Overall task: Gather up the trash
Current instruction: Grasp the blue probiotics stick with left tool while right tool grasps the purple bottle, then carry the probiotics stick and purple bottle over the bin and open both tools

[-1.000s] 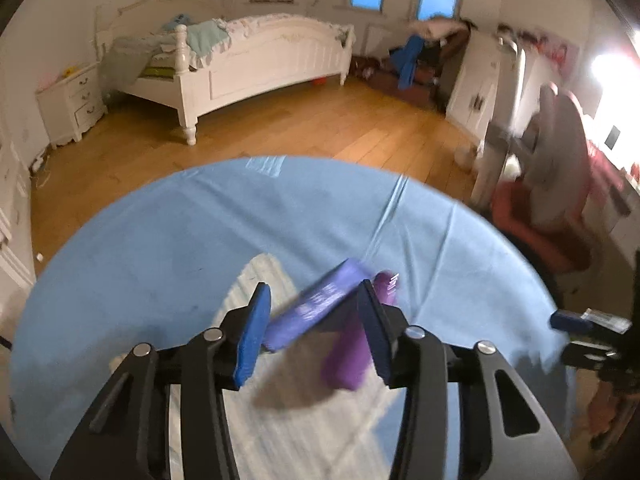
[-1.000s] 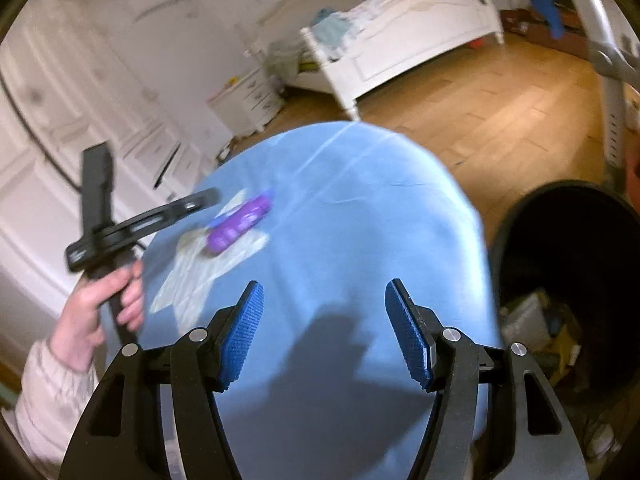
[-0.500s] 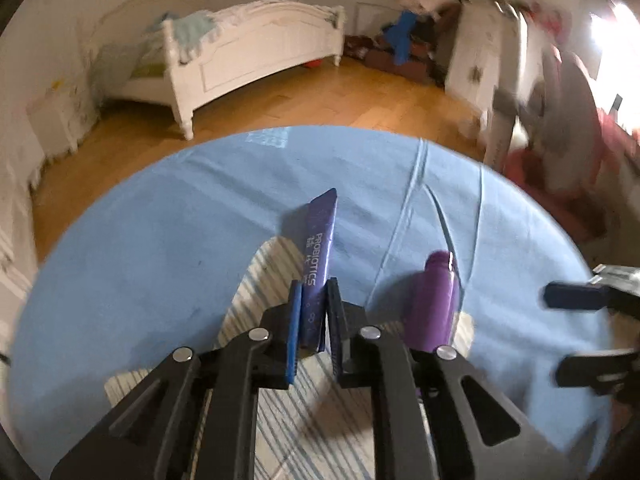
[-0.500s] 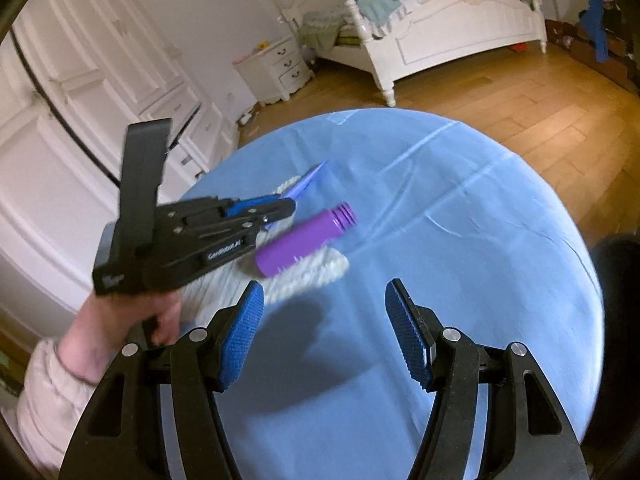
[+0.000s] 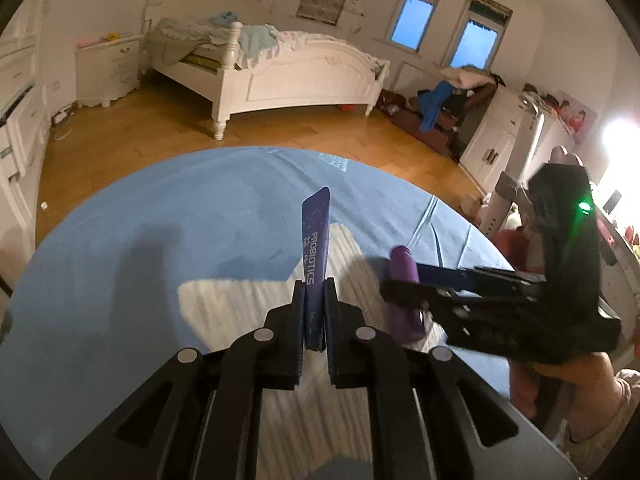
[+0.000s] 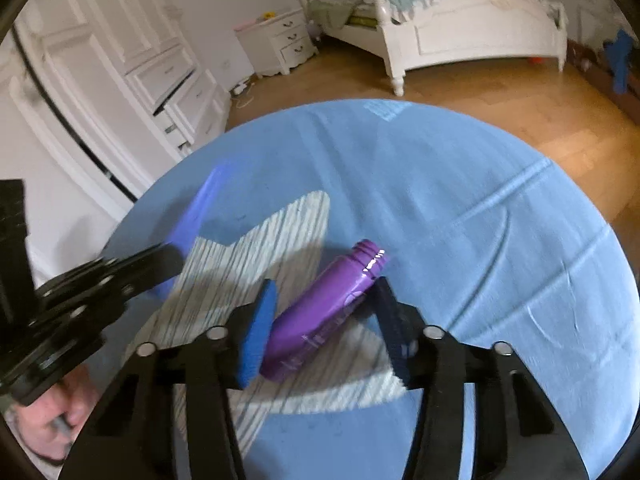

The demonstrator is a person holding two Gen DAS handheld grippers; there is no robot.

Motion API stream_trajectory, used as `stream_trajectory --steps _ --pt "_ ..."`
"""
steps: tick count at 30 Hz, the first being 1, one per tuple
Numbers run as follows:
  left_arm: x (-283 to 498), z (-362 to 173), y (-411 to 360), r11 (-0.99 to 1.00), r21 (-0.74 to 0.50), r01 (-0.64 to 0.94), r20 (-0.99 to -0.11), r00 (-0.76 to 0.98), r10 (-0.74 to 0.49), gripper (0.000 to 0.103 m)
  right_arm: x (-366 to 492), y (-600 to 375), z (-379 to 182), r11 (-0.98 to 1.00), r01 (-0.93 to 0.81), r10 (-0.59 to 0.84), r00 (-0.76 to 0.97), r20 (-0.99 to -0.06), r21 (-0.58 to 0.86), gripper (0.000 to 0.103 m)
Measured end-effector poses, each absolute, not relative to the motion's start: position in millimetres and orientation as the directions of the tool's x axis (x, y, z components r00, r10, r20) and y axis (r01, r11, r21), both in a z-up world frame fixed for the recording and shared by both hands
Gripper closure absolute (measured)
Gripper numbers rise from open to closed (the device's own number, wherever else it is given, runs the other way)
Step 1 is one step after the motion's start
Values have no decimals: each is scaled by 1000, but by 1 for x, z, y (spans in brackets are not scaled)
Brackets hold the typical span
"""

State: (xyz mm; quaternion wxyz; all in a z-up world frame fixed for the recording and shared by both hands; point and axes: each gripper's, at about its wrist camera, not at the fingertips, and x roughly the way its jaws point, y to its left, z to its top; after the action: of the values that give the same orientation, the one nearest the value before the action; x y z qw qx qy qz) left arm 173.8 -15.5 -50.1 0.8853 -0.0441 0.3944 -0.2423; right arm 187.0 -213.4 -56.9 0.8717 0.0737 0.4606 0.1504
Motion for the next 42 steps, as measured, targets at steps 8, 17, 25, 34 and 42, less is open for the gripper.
stream_trajectory --steps 8,17,25,34,42 --pt "157 -52 -8 881 -309 358 -669 577 -469 94 163 -218 -54 932 -246 361 562 -744 266 77" --pt "143 -27 -83 825 -302 477 -639 541 -547 94 103 -309 -19 895 -170 406 691 -597 413 77" --pt "128 -21 -198 716 -332 614 -616 433 -658 93 44 -419 -15 912 8 251 780 -573 410 77" --pt "113 -35 -298 617 -367 696 -625 307 -718 93 -5 -511 -41 900 170 115 795 -596 401 77" --pt "98 -50 -351 576 -381 724 -648 235 -724 93 -21 -552 -76 872 258 78 766 -638 417 77"
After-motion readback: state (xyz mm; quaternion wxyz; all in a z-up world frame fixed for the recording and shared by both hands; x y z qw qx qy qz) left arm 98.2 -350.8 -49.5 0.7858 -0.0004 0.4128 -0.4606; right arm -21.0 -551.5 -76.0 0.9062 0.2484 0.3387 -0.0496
